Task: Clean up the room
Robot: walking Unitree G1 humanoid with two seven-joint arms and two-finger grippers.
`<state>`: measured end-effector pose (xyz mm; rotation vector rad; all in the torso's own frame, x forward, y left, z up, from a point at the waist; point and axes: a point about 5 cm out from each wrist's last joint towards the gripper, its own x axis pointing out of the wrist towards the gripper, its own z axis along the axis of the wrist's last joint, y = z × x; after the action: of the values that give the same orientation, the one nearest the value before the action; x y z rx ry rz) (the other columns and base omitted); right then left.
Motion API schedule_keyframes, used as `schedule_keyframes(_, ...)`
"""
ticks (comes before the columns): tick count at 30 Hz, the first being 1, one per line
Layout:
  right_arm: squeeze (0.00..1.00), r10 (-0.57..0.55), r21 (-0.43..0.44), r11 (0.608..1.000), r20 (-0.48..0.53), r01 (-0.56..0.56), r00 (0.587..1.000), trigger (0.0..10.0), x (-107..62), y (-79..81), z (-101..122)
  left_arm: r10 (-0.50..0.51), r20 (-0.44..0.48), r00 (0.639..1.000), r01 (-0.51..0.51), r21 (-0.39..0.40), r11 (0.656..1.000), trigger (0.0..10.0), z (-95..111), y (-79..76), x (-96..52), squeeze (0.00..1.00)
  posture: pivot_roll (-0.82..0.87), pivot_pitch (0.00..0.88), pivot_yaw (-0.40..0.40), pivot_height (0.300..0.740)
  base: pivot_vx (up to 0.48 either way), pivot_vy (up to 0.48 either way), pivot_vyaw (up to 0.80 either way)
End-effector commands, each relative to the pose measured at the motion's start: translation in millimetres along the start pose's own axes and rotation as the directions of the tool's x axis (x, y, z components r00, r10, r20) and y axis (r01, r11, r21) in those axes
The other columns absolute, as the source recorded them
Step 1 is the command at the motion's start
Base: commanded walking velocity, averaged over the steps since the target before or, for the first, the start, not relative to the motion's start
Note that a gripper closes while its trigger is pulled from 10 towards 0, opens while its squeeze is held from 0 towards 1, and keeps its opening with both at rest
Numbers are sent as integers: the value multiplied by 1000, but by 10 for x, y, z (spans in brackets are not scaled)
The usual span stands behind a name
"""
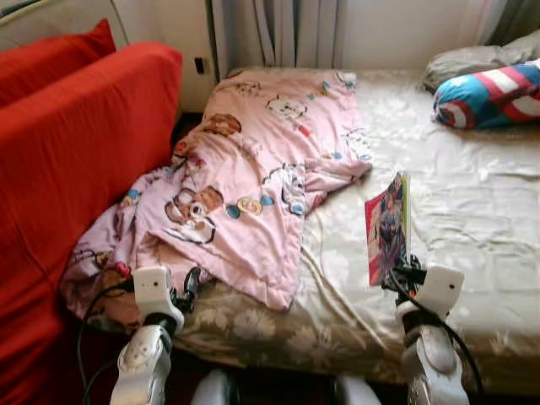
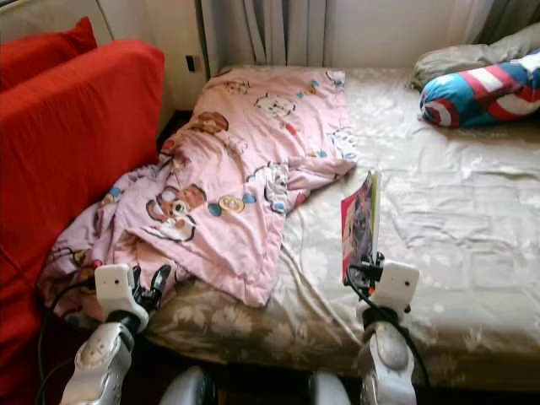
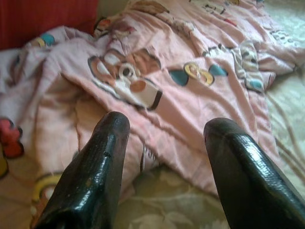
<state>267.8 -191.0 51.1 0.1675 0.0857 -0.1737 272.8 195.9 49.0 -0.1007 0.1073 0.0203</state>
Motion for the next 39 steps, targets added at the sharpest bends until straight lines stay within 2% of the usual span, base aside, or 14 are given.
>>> schedule_keyframes(1,0,29,-5,1000,38,-29,999,10000,26,64,82,6,7,1000,-6,-3,1000,10000,5,10,19,0,-26,21,15,725,0,0,0)
schedule_keyframes(4,0,26,-6,1000,40,-25,999,10000,30,51,89,8,5,1000,-8,-3,1000,10000,-5,13,27,0,-29,21,12,740,0,0,0)
schedule_keyframes(14,0,40,-17,999,39,-39,998,10000,51,17,115,21,5,1000,-21,-14,1000,10000,-55,-10,37,0,-34,2,-10,740,0,0,0)
schedule_keyframes(16,0,51,-41,998,8,-51,999,10000,73,26,77,19,1,1000,-19,-13,1000,10000,-83,-10,16,0,-30,0,-12,740,0,0,0)
schedule_keyframes(22,0,91,-32,995,18,-91,996,10000,77,89,80,36,-9,999,-36,-5,999,10000,-127,82,-34,0,-31,0,-13,740,0,0,0)
schedule_keyframes(28,0,97,-32,995,27,-96,995,10000,87,96,91,42,-14,999,-42,-1,999,10000,-157,82,-54,0,-31,0,-12,740,0,0,0)
schedule_keyframes(32,0,71,-15,997,31,-70,997,10000,88,66,93,36,-13,999,-36,1,999,10000,-164,75,-48,0,-34,0,-8,740,0,-358,0)
schedule_keyframes(34,0,61,-52,997,14,-60,998,10000,89,48,80,34,-12,999,-34,2,999,10000,-159,72,-34,0,-34,0,-8,740,0,-398,0)
schedule_keyframes(35,0,58,-32,998,7,-58,998,10000,91,46,69,34,-9,999,-34,3,999,10000,-148,70,-20,0,-36,0,-8,740,0,-398,-800)
schedule_keyframes(39,0,58,-42,997,13,-57,998,10000,97,50,77,36,-2,999,-36,4,999,10000,-125,82,2,0,-32,0,-8,740,0,-398,-772)
